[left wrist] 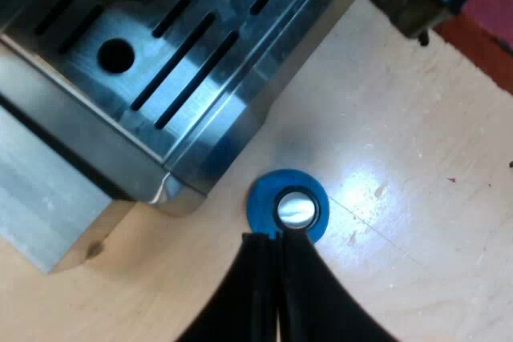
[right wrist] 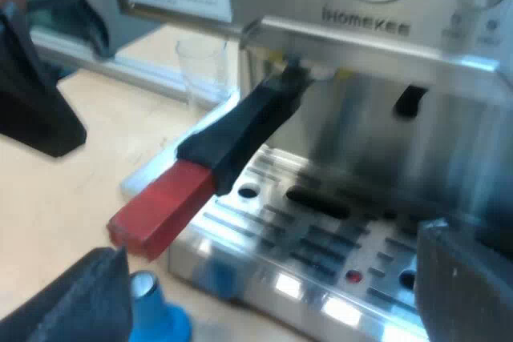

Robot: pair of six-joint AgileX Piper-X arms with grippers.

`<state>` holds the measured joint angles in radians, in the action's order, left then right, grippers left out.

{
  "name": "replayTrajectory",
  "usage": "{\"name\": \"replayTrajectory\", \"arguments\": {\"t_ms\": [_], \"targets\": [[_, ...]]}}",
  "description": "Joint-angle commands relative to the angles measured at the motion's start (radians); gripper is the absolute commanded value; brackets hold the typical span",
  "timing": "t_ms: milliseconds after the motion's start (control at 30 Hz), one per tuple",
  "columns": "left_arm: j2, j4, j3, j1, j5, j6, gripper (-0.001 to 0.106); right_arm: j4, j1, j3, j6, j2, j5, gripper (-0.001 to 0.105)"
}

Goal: Put the handle in the coffee machine

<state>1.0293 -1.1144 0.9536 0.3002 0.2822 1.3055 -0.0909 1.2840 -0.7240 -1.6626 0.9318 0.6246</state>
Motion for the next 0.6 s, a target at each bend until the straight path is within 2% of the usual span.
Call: {"name": "replayTrajectory", "arguments": {"t_ms": [33,133,200,233,300,333,400,467,600], "targets": [[-0.032,-0.011,0.009,-0.017,0.01,-0.003,0.001,-0.086,-0.005,-0.04,0.008,-0.007,-0.009,0.072],[-0.077,-0.014,0.009,-0.03,0.01,0.002,0.012,-0.216,-0.005,-0.101,0.008,-0.007,-0.009,0.071],[-0.11,-0.028,0.009,-0.031,0.008,0.022,0.035,-0.28,-0.005,-0.146,0.008,-0.007,-0.044,0.071],[-0.116,-0.035,0.009,-0.031,0.008,0.023,0.042,-0.291,-0.005,-0.153,0.008,-0.007,-0.061,0.071],[-0.148,-0.049,0.009,-0.031,0.006,0.052,0.07,-0.305,-0.005,-0.186,0.008,-0.007,-0.119,0.071],[-0.156,-0.052,0.009,-0.031,0.006,0.059,0.075,-0.305,-0.005,-0.19,0.008,-0.007,-0.122,0.071],[-0.181,-0.066,0.009,-0.031,0.006,0.06,0.093,-0.305,-0.005,-0.209,0.008,-0.007,-0.161,0.071],[-0.205,-0.078,0.009,-0.031,0.01,0.06,0.099,-0.308,-0.005,-0.219,0.008,-0.007,-0.188,0.071],[-0.267,-0.085,0.009,-0.031,0.012,0.094,0.097,-0.31,-0.005,-0.231,0.008,-0.007,-0.249,0.071]]}}
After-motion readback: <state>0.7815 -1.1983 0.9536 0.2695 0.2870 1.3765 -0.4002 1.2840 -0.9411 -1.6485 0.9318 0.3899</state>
